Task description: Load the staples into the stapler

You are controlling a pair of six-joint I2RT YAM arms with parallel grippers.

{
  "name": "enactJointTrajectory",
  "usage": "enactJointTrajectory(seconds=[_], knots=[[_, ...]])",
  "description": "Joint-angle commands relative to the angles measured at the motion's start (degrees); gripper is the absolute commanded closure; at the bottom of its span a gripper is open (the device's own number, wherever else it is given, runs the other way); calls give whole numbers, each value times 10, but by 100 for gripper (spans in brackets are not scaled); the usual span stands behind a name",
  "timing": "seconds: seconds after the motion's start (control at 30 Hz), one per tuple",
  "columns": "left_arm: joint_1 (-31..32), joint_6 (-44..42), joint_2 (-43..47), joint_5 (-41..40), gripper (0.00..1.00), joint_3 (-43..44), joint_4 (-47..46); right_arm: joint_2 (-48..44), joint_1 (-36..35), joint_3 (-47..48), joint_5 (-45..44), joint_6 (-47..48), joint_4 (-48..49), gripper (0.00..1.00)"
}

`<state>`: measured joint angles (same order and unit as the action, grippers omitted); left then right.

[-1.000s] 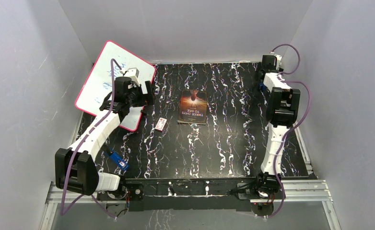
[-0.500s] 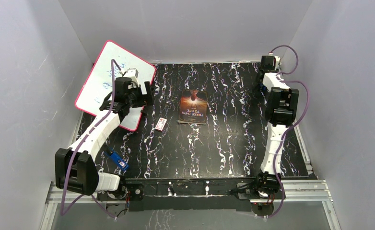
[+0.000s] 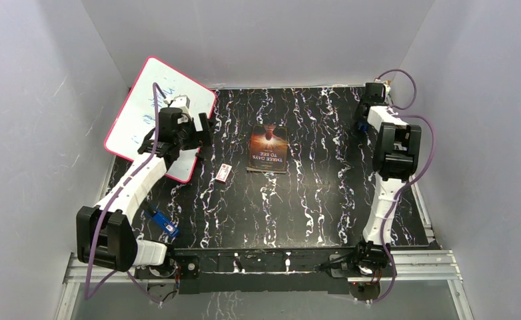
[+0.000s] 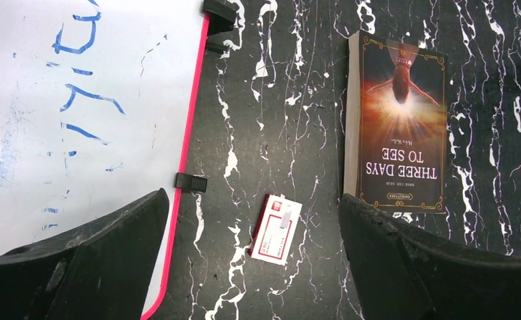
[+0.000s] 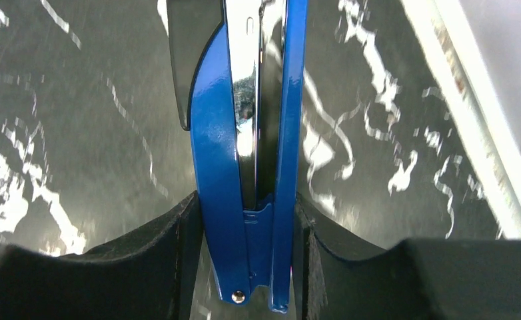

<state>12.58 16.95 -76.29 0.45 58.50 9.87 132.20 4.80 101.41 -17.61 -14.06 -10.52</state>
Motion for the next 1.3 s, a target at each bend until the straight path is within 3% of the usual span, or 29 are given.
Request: enactJointTrajectory(seconds=[0.0,0.23,0.5,0.73,1.07,1.27], knots=[[-8,10,9,2,2,14,-9,-96,-20,-71,53,-38,21,58],[-13,72,-5,5,2,17,-11,-231,-122,-236,50,-46,69,58],[-16,137,-26,106,2,1,-70,-420,-272,-416,54,-53,136,57],[29,221,-29,123,2,-42,-150,-555,-315,-552,117,-112,196,55],[138,298,-83,107,4,-53,-219,-654,-344,-665,125,-119,235,53],[165,288,-93,100,4,-52,-206,-638,-411,-662,87,-55,170,49]])
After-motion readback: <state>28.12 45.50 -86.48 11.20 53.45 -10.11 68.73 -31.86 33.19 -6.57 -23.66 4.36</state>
